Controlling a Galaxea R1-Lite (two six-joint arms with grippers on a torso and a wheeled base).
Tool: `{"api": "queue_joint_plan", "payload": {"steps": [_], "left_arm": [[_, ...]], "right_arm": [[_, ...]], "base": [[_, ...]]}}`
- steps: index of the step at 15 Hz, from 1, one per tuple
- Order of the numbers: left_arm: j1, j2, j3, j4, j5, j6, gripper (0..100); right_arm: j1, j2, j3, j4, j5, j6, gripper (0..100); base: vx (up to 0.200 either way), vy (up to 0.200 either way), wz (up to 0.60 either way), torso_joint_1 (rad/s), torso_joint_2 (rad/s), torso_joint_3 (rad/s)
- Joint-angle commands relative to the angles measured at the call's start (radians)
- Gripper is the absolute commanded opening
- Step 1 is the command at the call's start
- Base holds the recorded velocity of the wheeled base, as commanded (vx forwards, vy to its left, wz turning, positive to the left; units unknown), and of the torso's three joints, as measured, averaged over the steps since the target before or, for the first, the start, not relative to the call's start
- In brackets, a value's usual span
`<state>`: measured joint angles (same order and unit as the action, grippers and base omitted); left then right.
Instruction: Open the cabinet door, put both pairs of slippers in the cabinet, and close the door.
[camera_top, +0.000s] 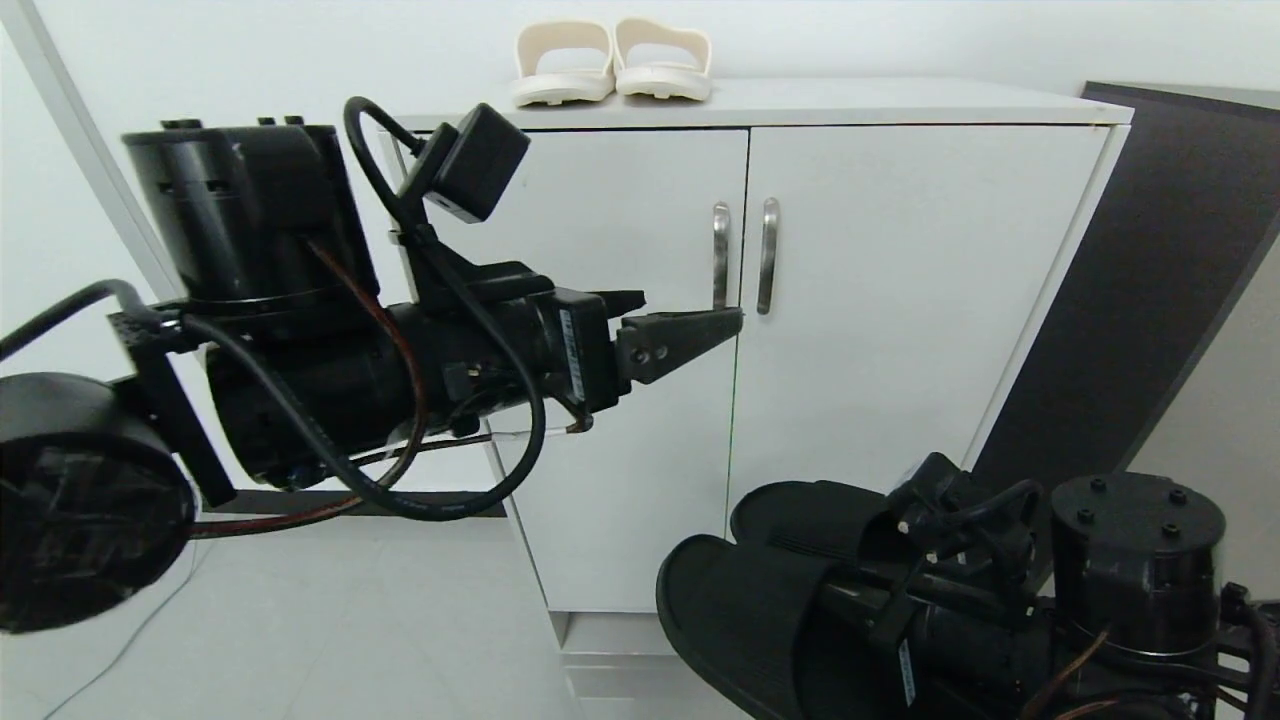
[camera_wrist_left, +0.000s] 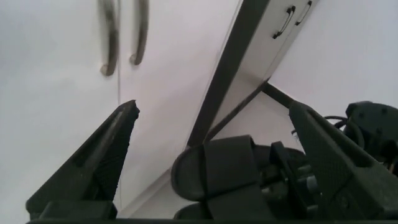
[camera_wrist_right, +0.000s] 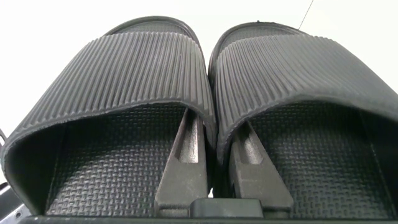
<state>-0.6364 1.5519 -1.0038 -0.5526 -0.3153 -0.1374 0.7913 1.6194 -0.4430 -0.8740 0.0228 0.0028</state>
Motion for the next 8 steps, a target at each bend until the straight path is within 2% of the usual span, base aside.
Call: {"api": "queue_joint_plan", "payload": {"steps": [1,3,5,6,8], "left_arm": [[-0.02,0.065,-0.05,0.002,0.001,-0.002,100],[-0.022,0.096,-0.081,0.0,-0.002,-0.005,100],[-0.031,0.111,-0.118,0.0,-0.013,-0.048,100],[-0.045,0.123,-0.147,0.0,-0.047,-0.117,100],[-0.048,0.129,-0.171,0.0,-0.114,-0.175,100]], "right_arm": [[0.0,0.001,0.0,0.0,0.0,0.0,0],[0.0,0.002,0.0,0.0,0.0,0.0,0],[-0.004,0.002,0.0,0.0,0.0,0.0,0],[-0.004,0.002,0.0,0.0,0.0,0.0,0],[-0.004,0.016,0.0,-0.005,0.002,0.0,0]], "base": [[0.0,0.0,0.0,0.0,0.0,0.0],[0.0,0.0,0.0,0.0,0.0,0.0],[0.0,0.0,0.0,0.0,0.0,0.0],[0.0,0.0,0.0,0.0,0.0,0.0],[0.0,0.0,0.0,0.0,0.0,0.0]]}}
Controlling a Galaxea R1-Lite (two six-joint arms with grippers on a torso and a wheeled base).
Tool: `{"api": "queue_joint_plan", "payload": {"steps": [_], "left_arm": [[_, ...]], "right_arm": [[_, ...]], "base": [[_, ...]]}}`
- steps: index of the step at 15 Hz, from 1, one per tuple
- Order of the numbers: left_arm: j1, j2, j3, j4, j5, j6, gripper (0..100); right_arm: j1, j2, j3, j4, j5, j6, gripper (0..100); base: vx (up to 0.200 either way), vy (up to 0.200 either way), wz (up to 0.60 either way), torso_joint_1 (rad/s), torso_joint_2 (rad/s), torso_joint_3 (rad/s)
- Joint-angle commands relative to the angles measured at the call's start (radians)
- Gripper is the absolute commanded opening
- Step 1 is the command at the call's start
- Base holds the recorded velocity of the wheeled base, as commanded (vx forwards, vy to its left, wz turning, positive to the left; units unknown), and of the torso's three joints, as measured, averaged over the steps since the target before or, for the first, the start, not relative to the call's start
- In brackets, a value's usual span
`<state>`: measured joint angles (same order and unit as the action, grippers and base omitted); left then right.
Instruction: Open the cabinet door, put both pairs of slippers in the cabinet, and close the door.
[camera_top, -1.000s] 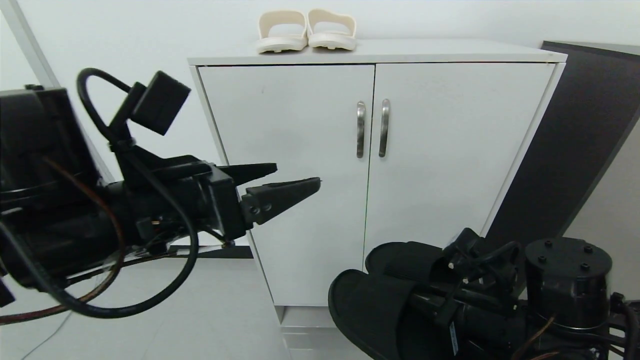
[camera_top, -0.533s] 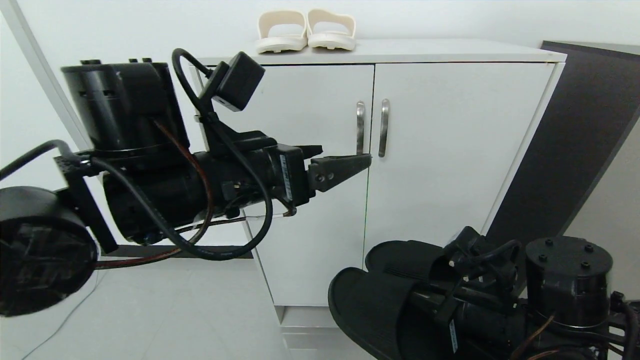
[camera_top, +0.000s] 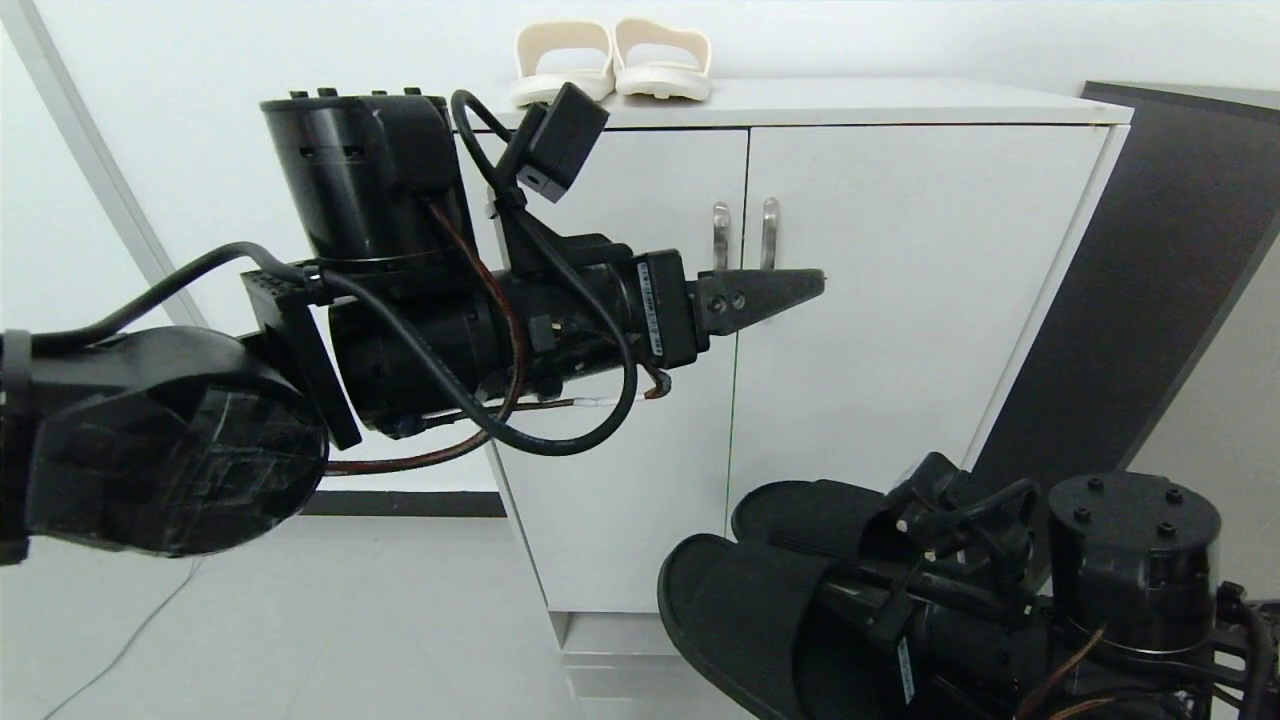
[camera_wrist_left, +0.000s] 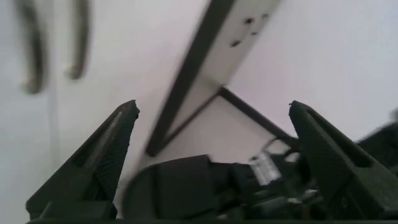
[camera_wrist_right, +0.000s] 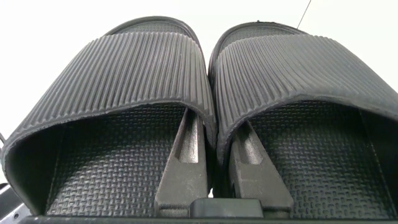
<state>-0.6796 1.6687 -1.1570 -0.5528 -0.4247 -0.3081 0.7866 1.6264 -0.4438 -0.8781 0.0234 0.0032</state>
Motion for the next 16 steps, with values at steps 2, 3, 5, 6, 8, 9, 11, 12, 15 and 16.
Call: {"api": "queue_joint_plan", "payload": {"steps": [2,3,5,6,8,9,11,12,15,16], "left_arm": [[-0.005,0.037,-0.046,-0.001,-0.054,-0.029,100],[-0.005,0.049,-0.059,-0.001,-0.063,-0.032,100],[-0.006,0.077,-0.092,0.001,-0.068,-0.032,100],[-0.009,0.118,-0.138,0.002,-0.06,-0.032,100],[-0.012,0.174,-0.194,0.004,-0.023,-0.031,100],[-0.012,0.209,-0.234,0.002,0.023,-0.031,100],[-0.012,0.249,-0.291,0.004,0.064,-0.028,100],[-0.011,0.261,-0.311,0.016,0.072,-0.028,100],[0.005,0.255,-0.328,0.096,0.081,-0.019,100],[0.009,0.252,-0.328,0.096,0.086,-0.016,100]], "right_arm": [[0.0,0.021,0.001,-0.016,0.0,0.0,0],[0.0,0.023,0.005,-0.021,0.001,0.0,0],[0.0,0.024,0.005,-0.024,0.009,0.0,0],[0.0,0.023,0.007,-0.024,0.021,-0.002,0],[0.0,0.032,0.007,-0.024,0.021,0.0,0],[0.0,0.036,0.005,-0.027,0.021,0.0,0],[0.0,0.047,0.007,-0.039,0.021,0.0,0],[0.0,0.052,0.007,-0.045,0.021,0.0,0],[0.0,0.061,0.007,-0.045,0.021,-0.002,0],[0.0,0.059,0.007,-0.045,0.021,-0.002,0]], "base": [[0.0,0.0,0.0,0.0,0.0,0.0],[0.0,0.0,0.0,0.0,0.0,0.0],[0.0,0.0,0.0,0.0,0.0,0.0],[0.0,0.0,0.0,0.0,0.0,0.0],[0.0,0.0,0.0,0.0,0.0,0.0],[0.0,0.0,0.0,0.0,0.0,0.0],[0.0,0.0,0.0,0.0,0.0,0.0],[0.0,0.0,0.0,0.0,0.0,0.0],[0.0,0.0,0.0,0.0,0.0,0.0],[0.0,0.0,0.0,0.0,0.0,0.0]]}}
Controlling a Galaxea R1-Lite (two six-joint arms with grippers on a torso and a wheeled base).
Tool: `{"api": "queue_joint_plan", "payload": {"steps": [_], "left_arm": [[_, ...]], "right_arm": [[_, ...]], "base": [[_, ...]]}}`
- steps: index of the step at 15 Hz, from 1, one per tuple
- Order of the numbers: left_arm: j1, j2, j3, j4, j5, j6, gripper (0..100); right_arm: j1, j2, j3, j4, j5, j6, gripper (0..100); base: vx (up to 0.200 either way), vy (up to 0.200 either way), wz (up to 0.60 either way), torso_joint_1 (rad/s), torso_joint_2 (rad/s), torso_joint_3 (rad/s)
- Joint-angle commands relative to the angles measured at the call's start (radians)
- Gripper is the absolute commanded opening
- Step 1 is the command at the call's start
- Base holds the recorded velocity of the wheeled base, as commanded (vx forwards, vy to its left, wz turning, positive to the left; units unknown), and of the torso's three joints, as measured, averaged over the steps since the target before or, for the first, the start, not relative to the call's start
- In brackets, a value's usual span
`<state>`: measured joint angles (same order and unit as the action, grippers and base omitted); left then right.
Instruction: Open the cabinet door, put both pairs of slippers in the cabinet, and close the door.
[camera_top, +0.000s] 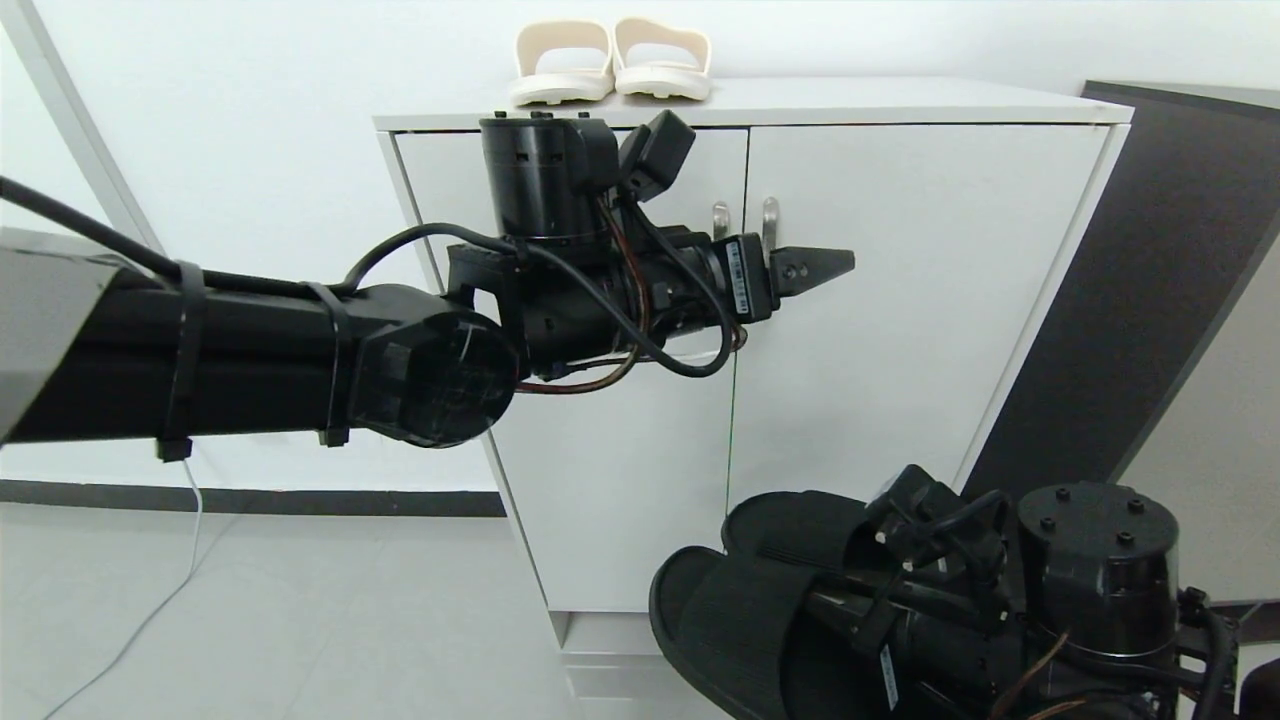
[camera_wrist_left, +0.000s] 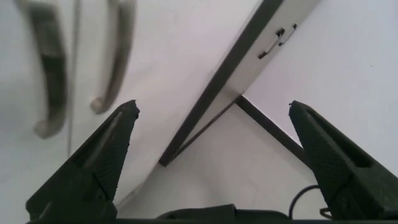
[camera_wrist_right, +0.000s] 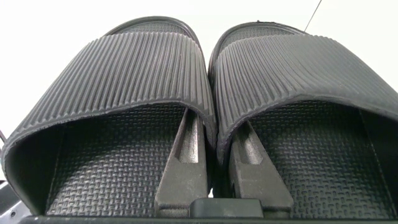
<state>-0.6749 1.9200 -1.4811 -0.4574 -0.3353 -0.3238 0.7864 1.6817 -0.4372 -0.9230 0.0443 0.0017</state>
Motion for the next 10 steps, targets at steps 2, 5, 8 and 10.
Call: {"api": "queue_joint_plan", "payload": {"steps": [2,5,8,10], "left_arm": [[0.012,0.008,-0.024,0.003,0.036,0.005,100],[0.012,0.031,-0.064,0.023,0.058,0.006,100],[0.012,0.074,-0.12,0.042,0.068,0.015,100],[0.015,0.108,-0.171,0.071,0.096,0.028,100]], "right_arm": [[-0.001,0.006,0.0,0.0,0.0,0.0,0],[-0.001,0.004,0.0,0.0,-0.001,0.0,0],[-0.001,0.006,0.002,0.0,-0.001,0.0,0],[-0.003,0.006,0.002,0.0,-0.001,0.0,0]], "base": [[0.0,0.0,0.0,0.0,0.0,0.0],[0.0,0.0,0.0,0.0,0.0,0.0],[0.0,0.0,0.0,0.0,0.0,0.0],[0.0,0.0,0.0,0.0,0.0,0.0]]}}
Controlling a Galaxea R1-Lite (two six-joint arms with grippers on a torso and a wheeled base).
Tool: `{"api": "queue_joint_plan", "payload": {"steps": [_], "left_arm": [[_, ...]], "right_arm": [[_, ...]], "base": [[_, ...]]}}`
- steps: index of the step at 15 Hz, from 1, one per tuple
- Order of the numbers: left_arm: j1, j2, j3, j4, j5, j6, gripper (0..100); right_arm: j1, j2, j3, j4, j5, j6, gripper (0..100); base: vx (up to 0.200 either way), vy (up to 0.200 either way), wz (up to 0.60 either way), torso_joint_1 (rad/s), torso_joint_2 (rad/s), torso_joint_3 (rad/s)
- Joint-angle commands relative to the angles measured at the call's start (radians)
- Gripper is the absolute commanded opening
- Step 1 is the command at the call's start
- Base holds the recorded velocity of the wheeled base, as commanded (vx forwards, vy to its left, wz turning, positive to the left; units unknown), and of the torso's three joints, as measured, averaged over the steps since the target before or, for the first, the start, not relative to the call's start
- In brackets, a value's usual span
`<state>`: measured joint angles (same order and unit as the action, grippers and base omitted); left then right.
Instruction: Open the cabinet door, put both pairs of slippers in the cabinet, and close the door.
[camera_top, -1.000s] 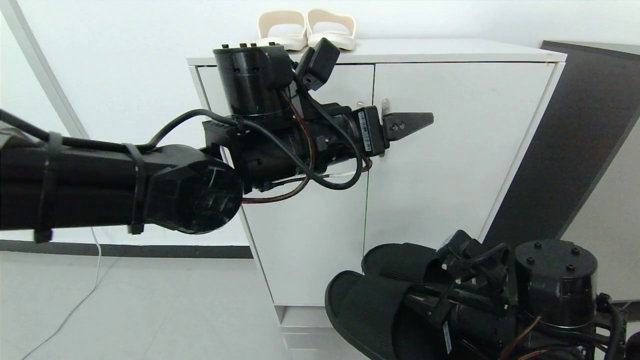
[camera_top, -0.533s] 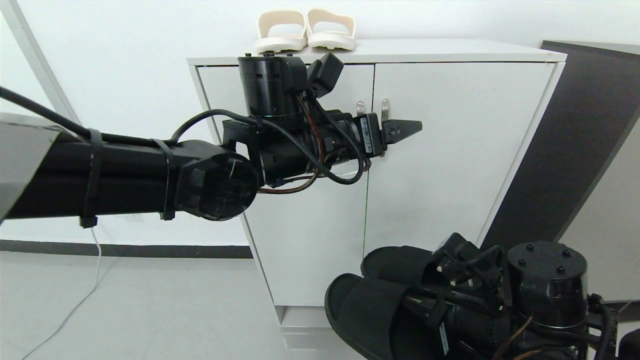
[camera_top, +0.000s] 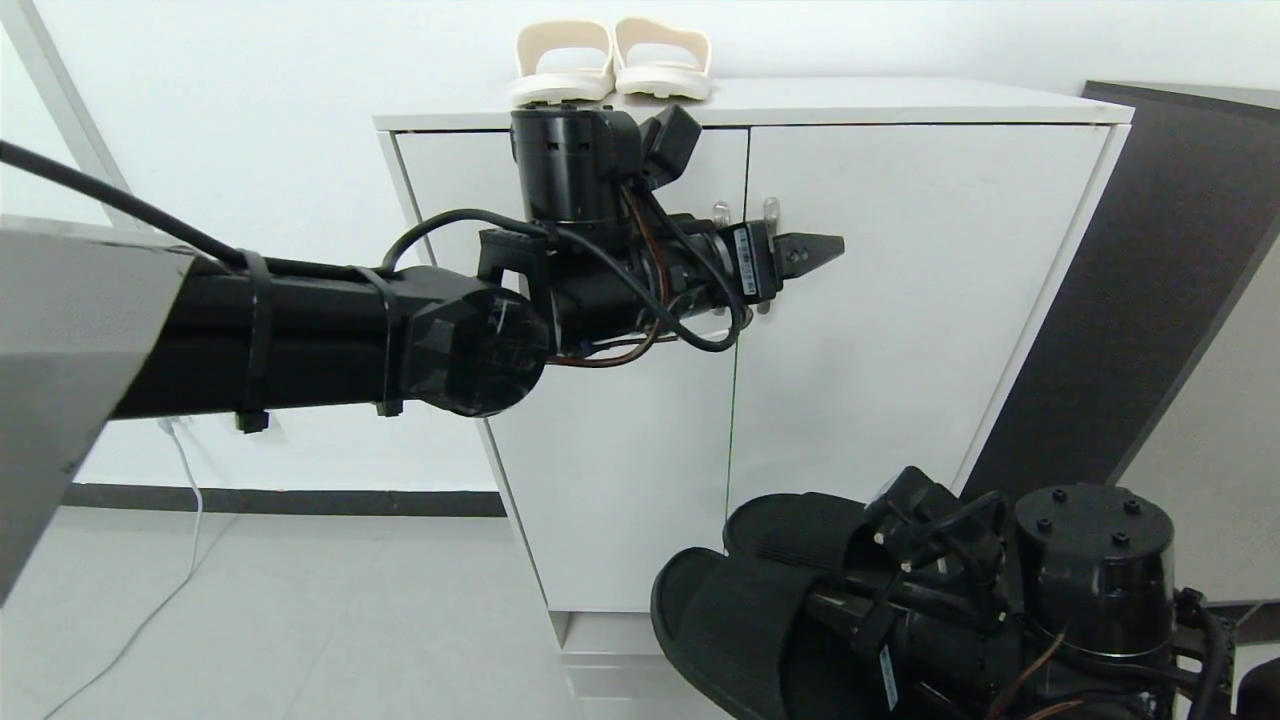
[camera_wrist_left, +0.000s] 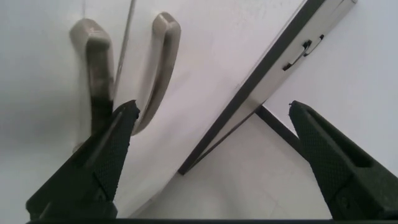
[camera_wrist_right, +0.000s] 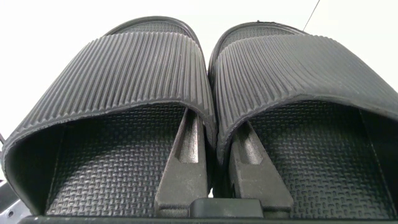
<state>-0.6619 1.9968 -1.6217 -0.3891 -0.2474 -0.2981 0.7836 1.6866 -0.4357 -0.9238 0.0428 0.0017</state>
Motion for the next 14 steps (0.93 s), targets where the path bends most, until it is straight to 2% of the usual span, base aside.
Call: {"api": "queue_joint_plan", "payload": {"steps": [1,10,11,14], "left_arm": [[0.001,0.04,-0.041,0.006,0.008,0.002,100],[-0.005,0.1,-0.119,0.006,0.008,0.002,100],[-0.005,0.1,-0.116,0.006,0.008,0.002,0],[-0.004,0.096,-0.102,0.006,0.008,0.002,0]], "right_arm": [[0.0,0.001,0.0,0.0,0.0,0.0,0],[-0.006,0.001,0.008,0.0,0.002,0.0,0],[-0.006,0.001,0.009,0.0,0.003,0.001,0],[-0.006,-0.004,0.023,-0.006,0.04,0.0,0]], "base": [[0.0,0.0,0.0,0.0,0.0,0.0],[0.0,0.0,0.0,0.0,0.0,0.0],[0.0,0.0,0.0,0.0,0.0,0.0],[0.0,0.0,0.0,0.0,0.0,0.0]]}}
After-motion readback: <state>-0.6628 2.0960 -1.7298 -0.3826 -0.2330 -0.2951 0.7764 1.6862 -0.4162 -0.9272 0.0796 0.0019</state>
